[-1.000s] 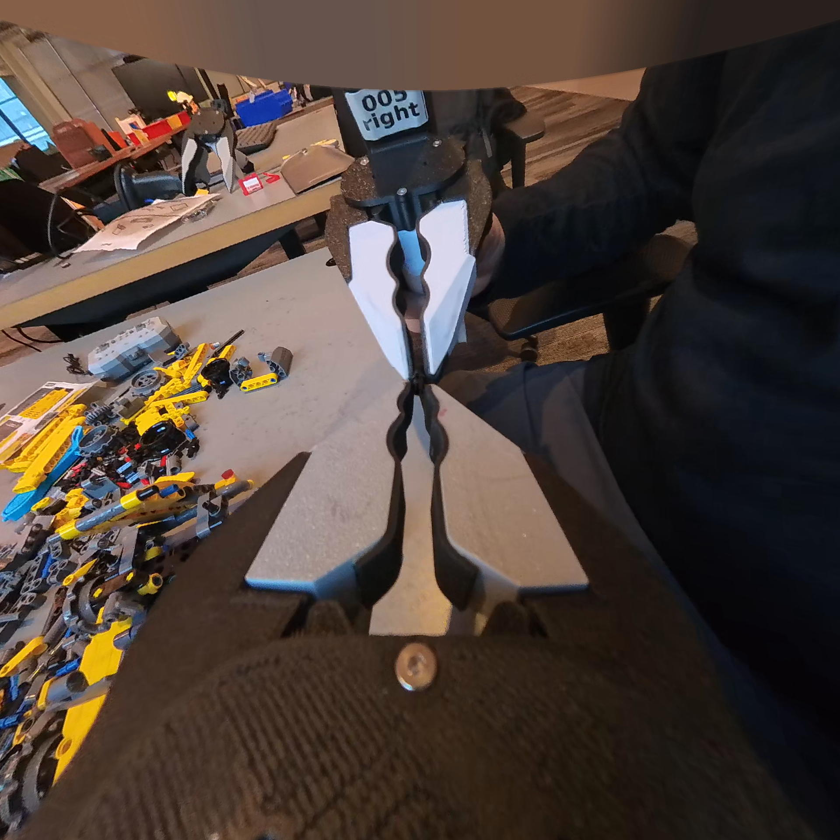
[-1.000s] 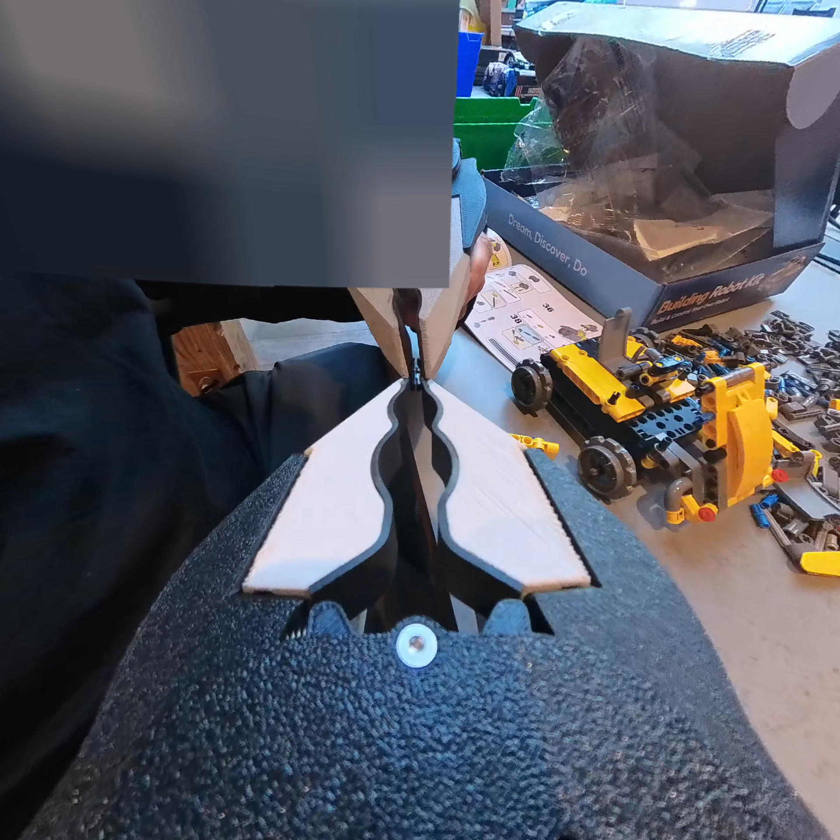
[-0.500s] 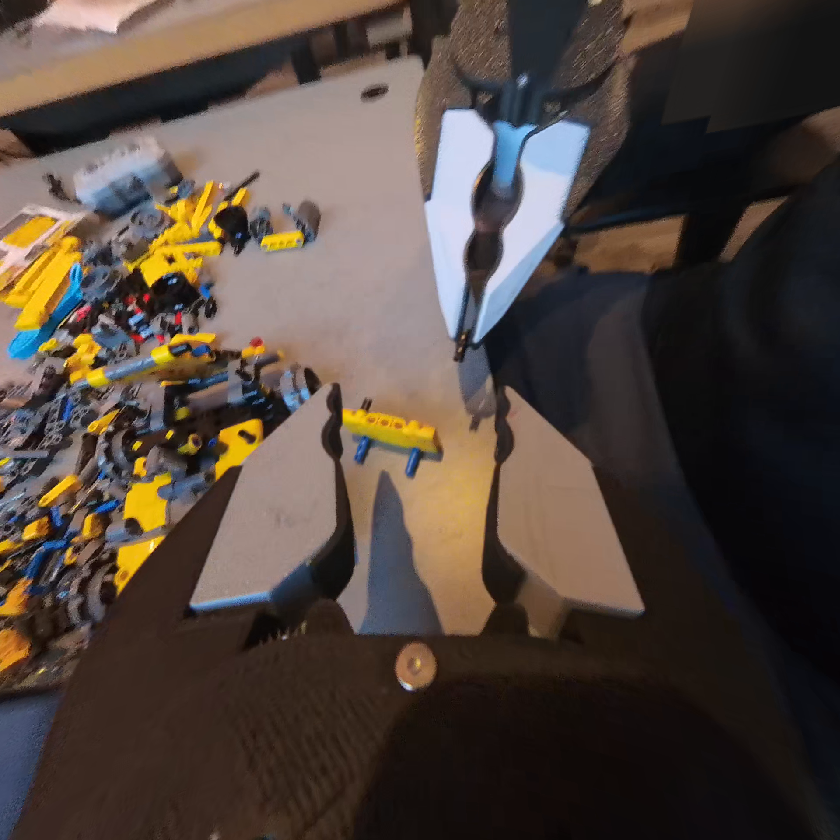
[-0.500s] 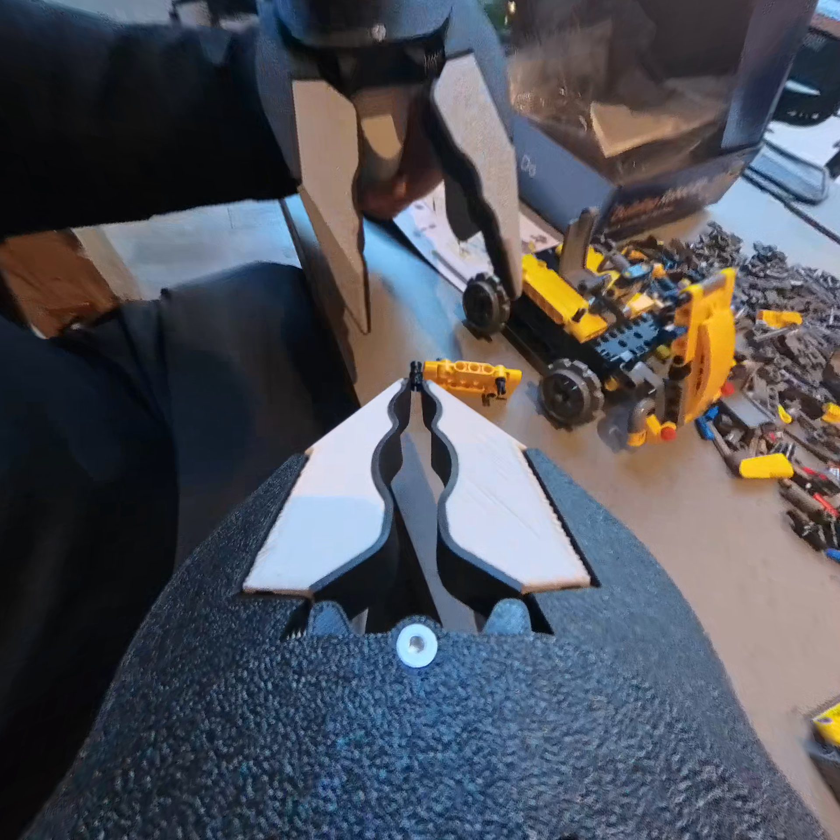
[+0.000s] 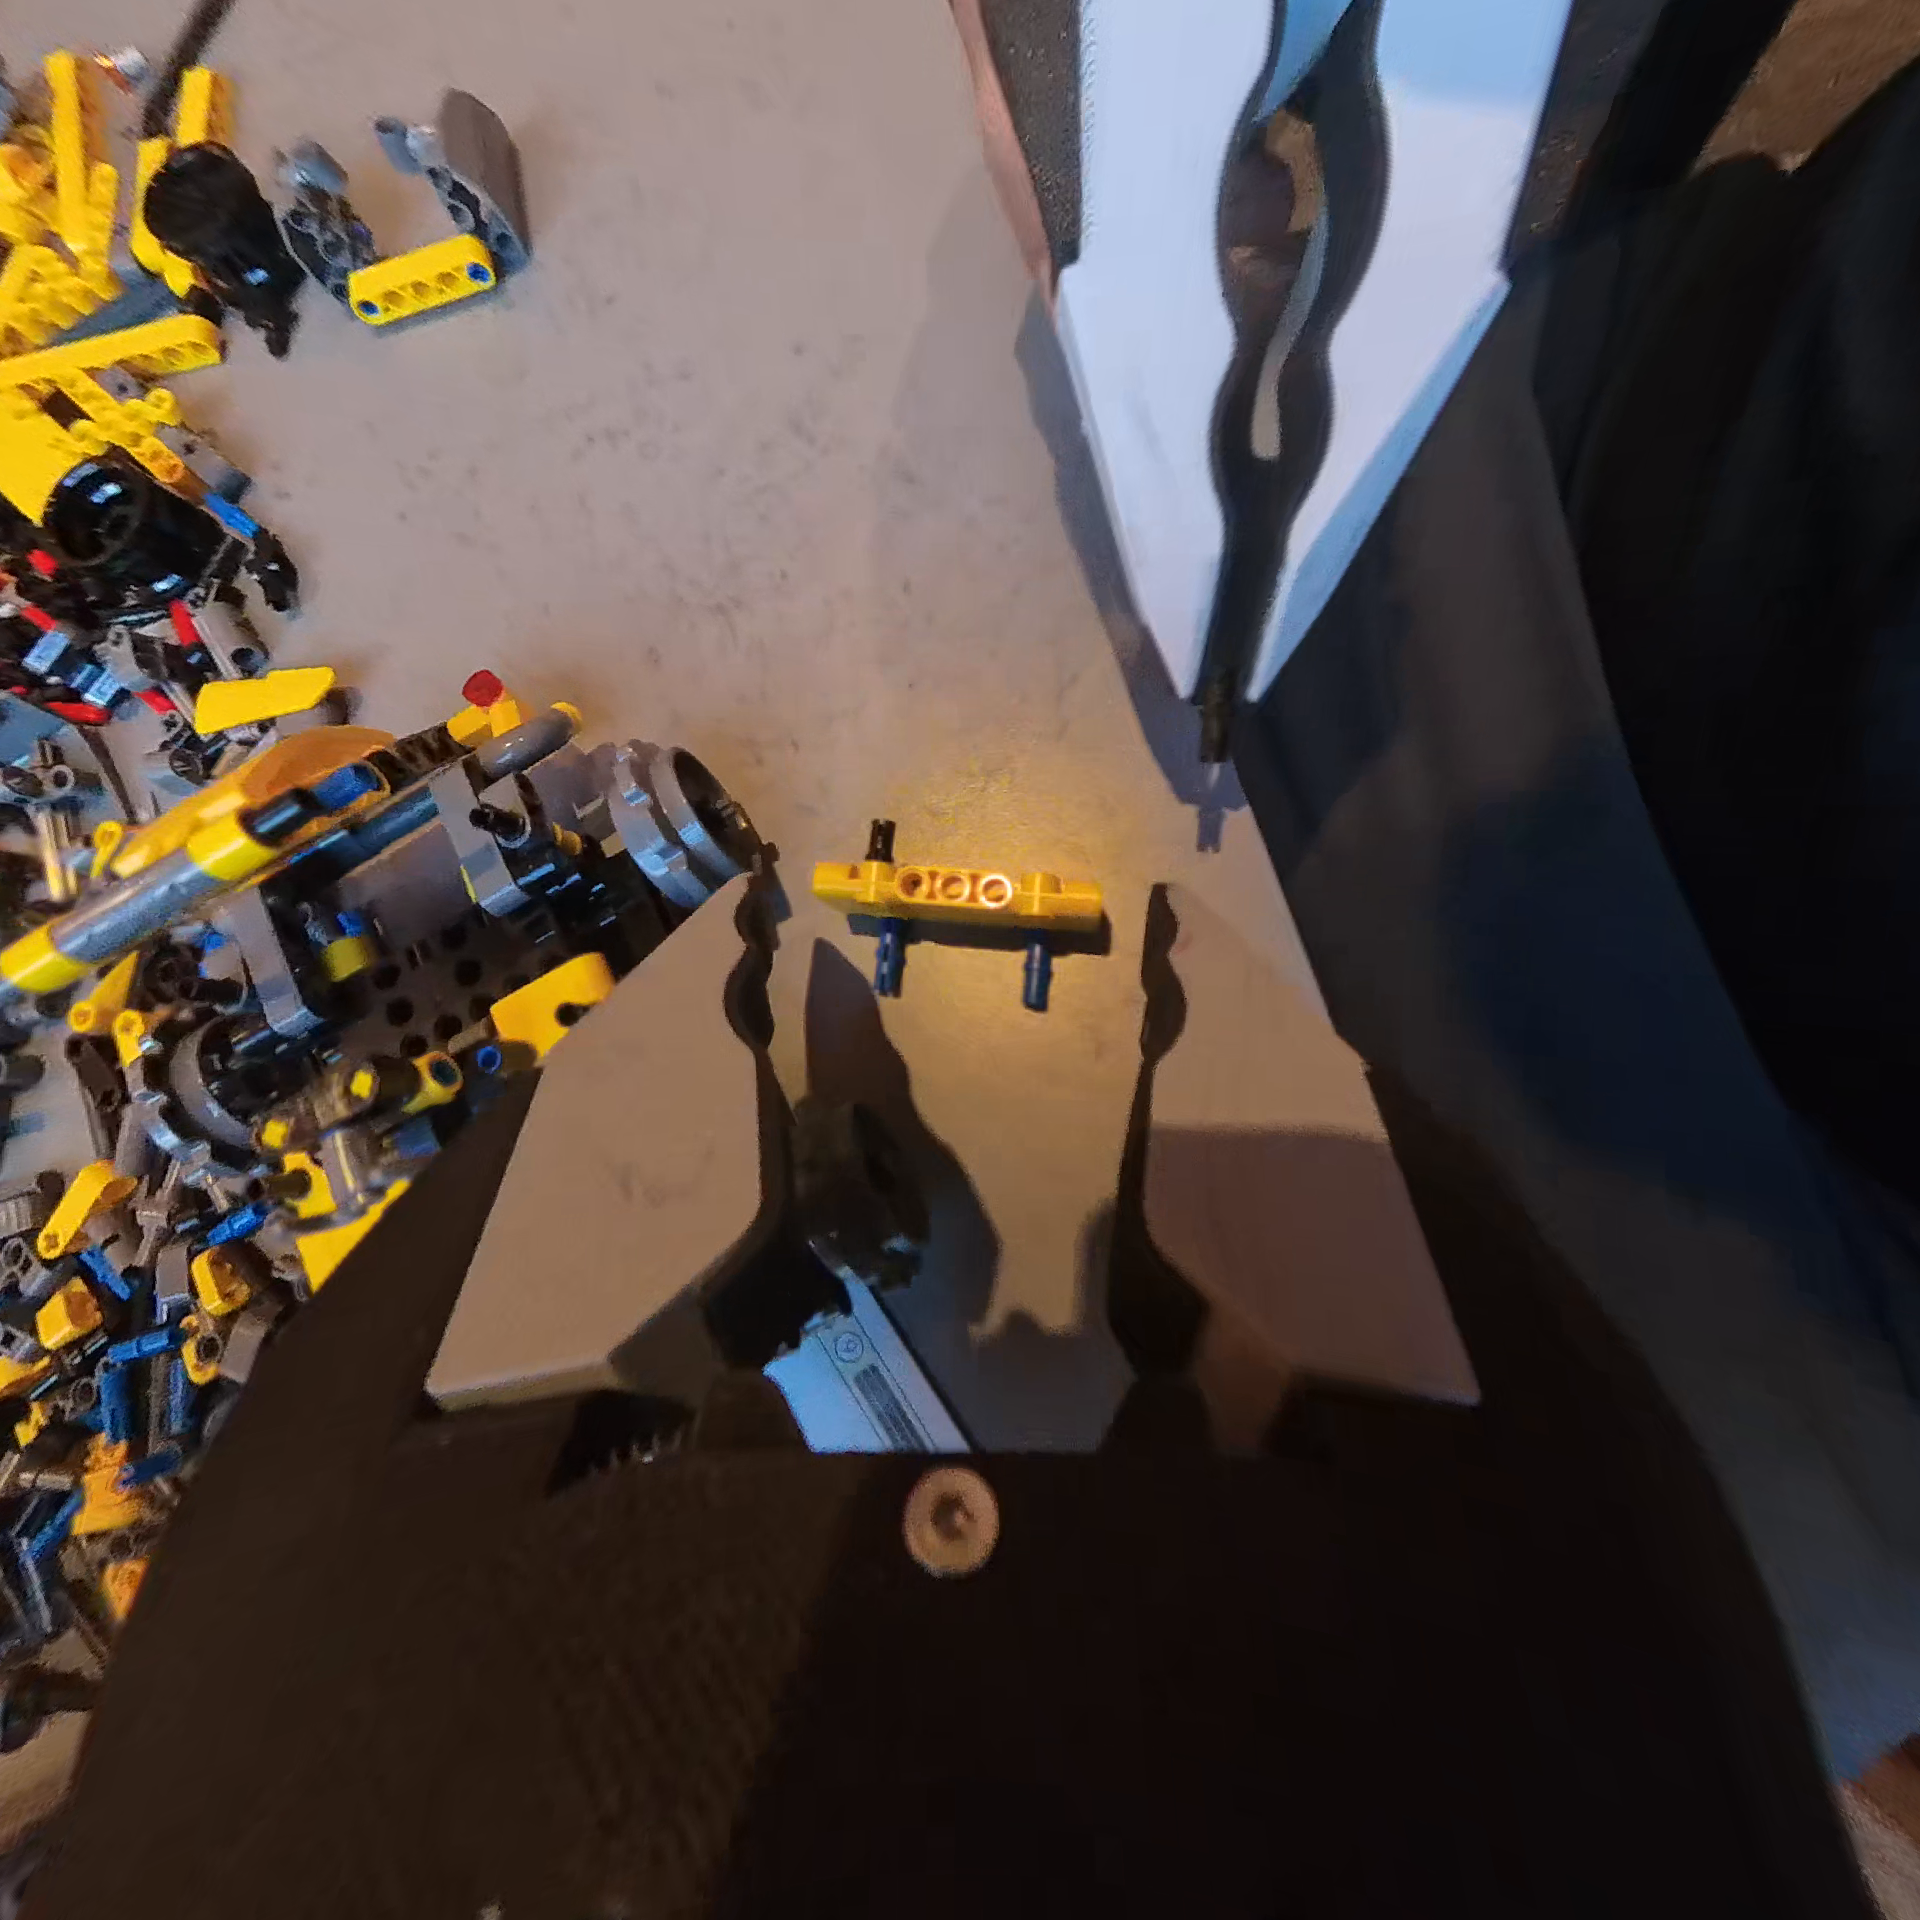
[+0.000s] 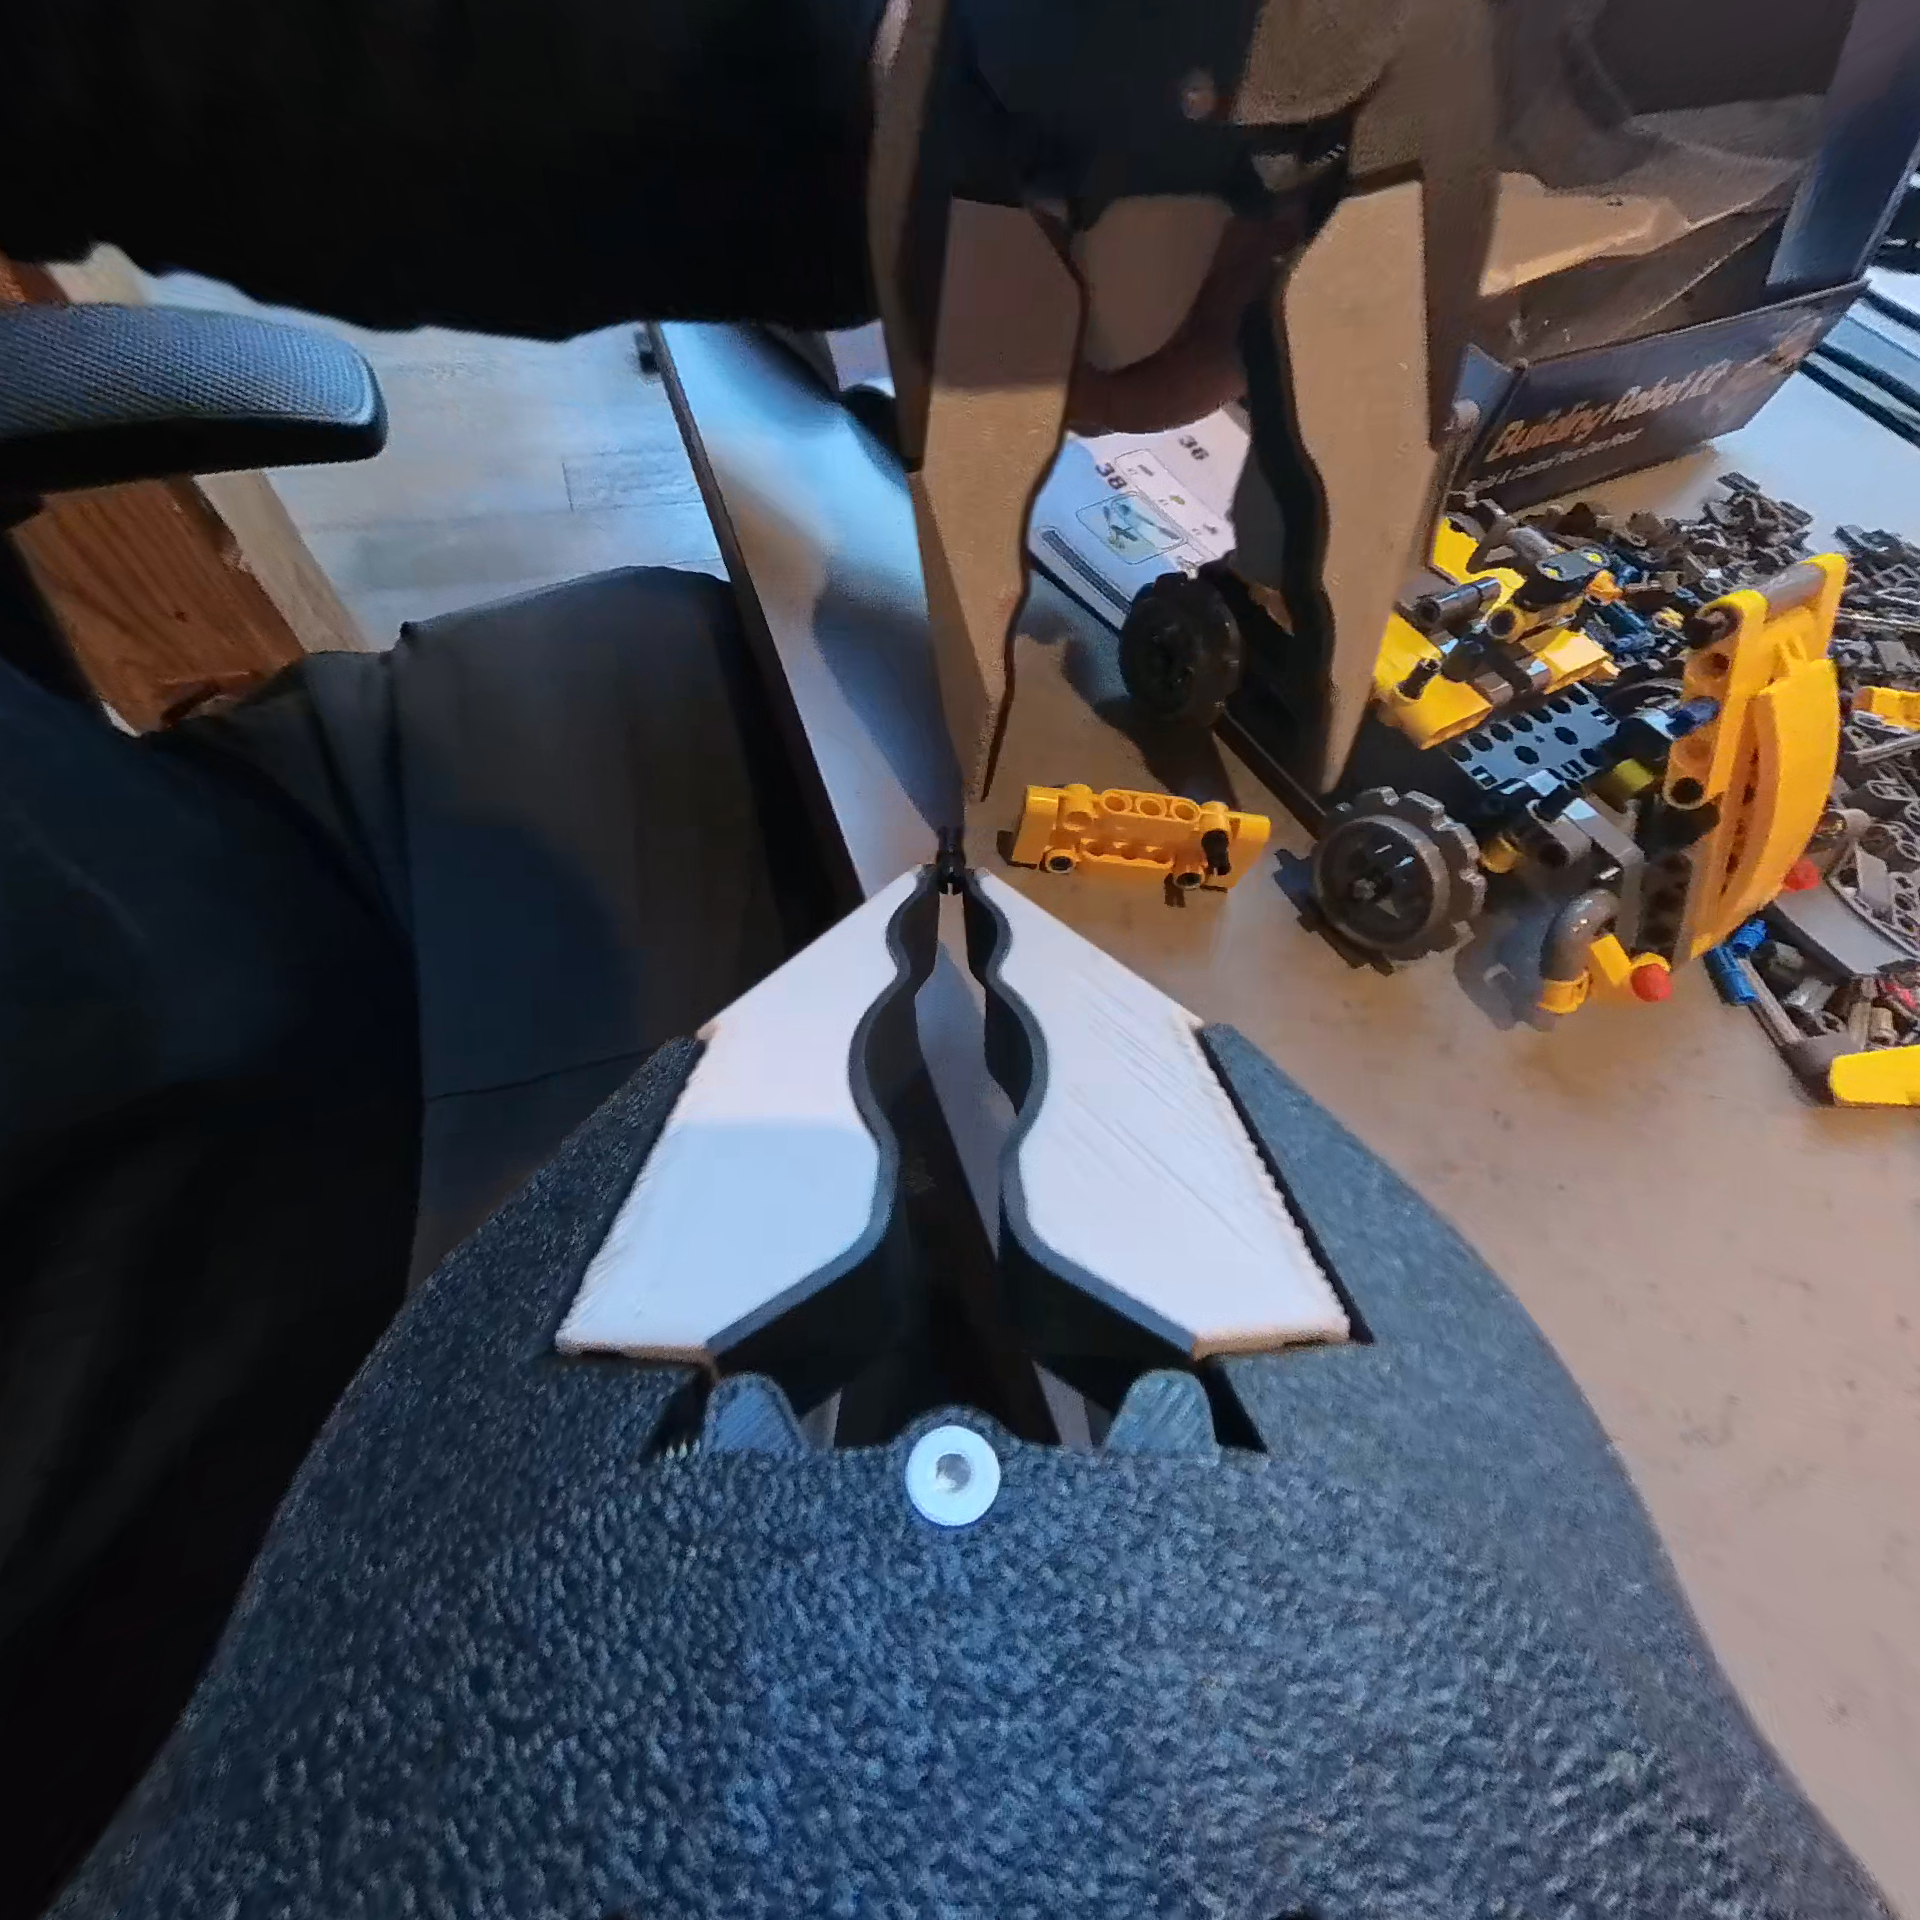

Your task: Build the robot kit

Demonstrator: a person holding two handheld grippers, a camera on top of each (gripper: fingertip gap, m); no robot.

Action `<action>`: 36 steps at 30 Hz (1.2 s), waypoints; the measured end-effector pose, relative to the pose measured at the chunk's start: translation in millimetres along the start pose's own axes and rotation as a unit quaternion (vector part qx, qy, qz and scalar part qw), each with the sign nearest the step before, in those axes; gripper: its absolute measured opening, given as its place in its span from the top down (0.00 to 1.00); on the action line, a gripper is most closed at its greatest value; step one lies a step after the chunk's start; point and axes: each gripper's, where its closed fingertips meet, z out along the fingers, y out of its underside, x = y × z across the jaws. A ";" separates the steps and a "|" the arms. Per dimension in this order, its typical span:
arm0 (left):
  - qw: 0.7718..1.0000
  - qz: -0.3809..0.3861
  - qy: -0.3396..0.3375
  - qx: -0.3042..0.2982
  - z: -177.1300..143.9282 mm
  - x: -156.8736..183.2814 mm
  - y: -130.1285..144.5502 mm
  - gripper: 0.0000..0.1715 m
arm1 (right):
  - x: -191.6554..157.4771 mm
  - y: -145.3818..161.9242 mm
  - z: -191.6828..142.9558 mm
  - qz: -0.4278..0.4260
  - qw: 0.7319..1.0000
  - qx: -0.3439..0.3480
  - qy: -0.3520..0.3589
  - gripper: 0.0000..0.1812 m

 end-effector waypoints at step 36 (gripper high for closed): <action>0.986 -0.151 -0.054 -0.036 14.1 6.7 2.3 0.64 | 13.0 16.5 -6.0 0.001 0.999 -0.039 -0.007 0.98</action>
